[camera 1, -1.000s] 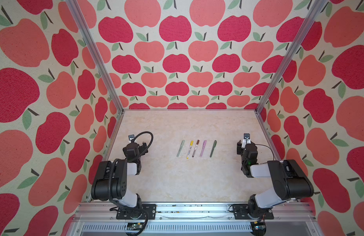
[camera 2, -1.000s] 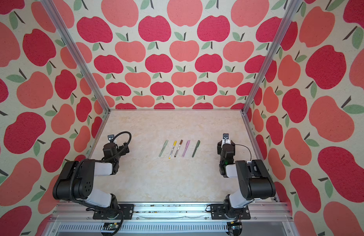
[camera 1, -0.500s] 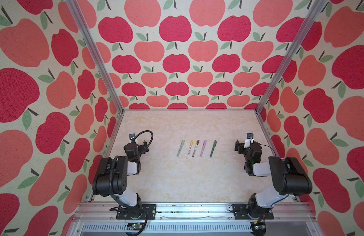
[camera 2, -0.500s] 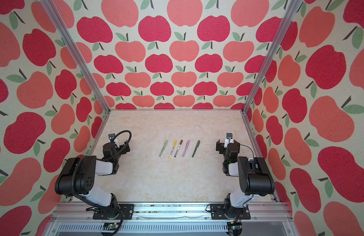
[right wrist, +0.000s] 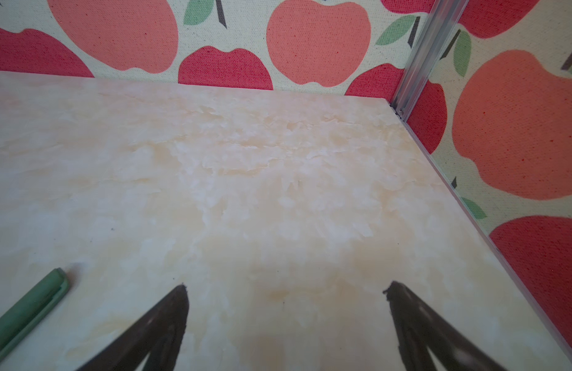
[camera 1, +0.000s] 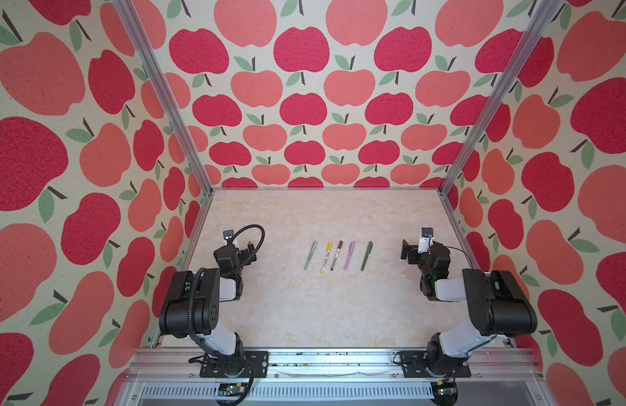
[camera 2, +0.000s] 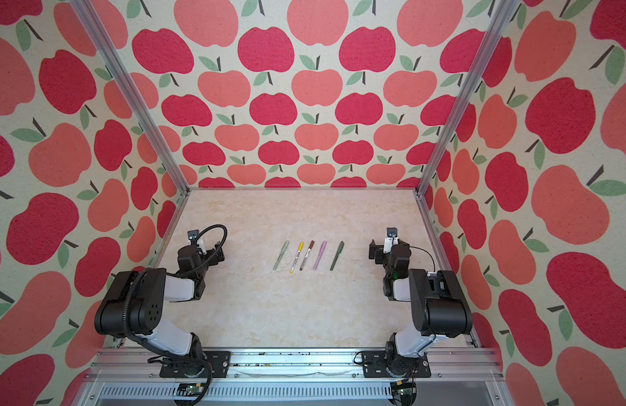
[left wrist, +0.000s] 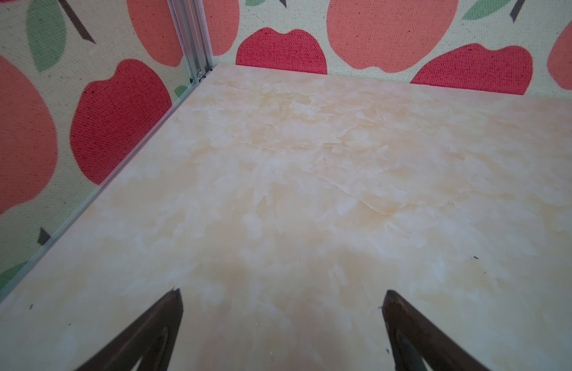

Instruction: Insert the pens into the pen caps

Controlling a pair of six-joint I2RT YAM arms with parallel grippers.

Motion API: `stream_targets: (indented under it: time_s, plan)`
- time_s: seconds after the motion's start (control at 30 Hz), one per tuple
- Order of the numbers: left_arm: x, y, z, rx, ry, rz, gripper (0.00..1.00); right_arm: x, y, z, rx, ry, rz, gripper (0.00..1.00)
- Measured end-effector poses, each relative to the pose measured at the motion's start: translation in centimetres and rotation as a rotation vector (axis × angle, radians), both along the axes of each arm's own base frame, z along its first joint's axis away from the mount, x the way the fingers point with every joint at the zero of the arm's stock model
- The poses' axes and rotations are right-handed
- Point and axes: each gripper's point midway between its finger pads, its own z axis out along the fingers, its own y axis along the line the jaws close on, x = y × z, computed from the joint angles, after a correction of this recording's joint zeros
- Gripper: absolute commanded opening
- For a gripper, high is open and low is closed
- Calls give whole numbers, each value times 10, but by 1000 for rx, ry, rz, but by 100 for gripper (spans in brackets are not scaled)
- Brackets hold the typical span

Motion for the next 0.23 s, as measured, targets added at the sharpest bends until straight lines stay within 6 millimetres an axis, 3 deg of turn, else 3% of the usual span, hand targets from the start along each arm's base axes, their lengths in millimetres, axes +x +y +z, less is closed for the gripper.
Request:
stream_targets:
  time_s: [0.23]
  plan:
    - [0, 0, 1, 2, -2, -1, 99, 0, 5, -2, 9, 11, 29, 99]
